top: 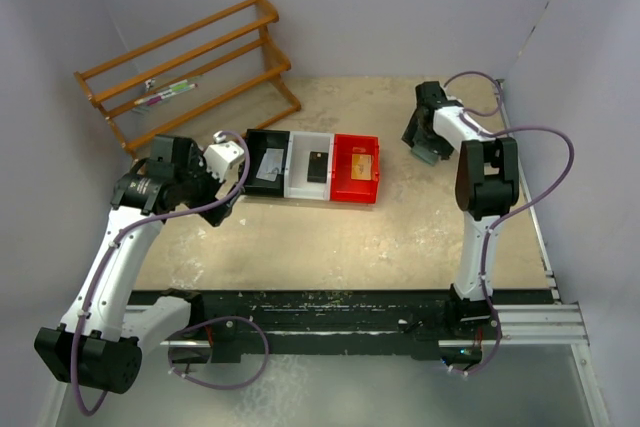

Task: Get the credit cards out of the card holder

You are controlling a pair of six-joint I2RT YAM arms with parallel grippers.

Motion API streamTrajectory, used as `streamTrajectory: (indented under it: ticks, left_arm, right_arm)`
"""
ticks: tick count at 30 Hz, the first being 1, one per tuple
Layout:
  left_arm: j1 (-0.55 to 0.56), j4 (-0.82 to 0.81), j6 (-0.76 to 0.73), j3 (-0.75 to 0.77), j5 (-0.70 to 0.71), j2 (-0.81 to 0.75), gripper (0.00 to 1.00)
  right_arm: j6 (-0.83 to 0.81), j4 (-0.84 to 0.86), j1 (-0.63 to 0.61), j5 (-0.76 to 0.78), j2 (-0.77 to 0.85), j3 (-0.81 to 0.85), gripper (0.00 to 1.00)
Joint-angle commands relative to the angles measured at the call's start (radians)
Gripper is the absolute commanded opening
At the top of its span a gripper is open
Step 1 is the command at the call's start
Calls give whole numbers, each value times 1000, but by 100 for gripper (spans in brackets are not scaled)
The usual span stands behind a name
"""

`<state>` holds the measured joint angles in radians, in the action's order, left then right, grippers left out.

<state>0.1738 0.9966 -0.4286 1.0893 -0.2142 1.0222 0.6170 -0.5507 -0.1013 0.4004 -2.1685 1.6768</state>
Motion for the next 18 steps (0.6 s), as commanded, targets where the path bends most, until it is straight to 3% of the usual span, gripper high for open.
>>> streamTrajectory:
  ticks: [1,6,18]
  left_arm:
    - [5,-6,1,48,-15,-2,99]
    - [5,0,2,54,-17,-2,99]
    - [6,23,20,86,-37,-4,99]
  right_arm:
    - [-43,31,8,-27,-2,24,100]
    - [-51,81,12,-72,14,-31,94]
    - [-55,162,12,-159,112,-121,68]
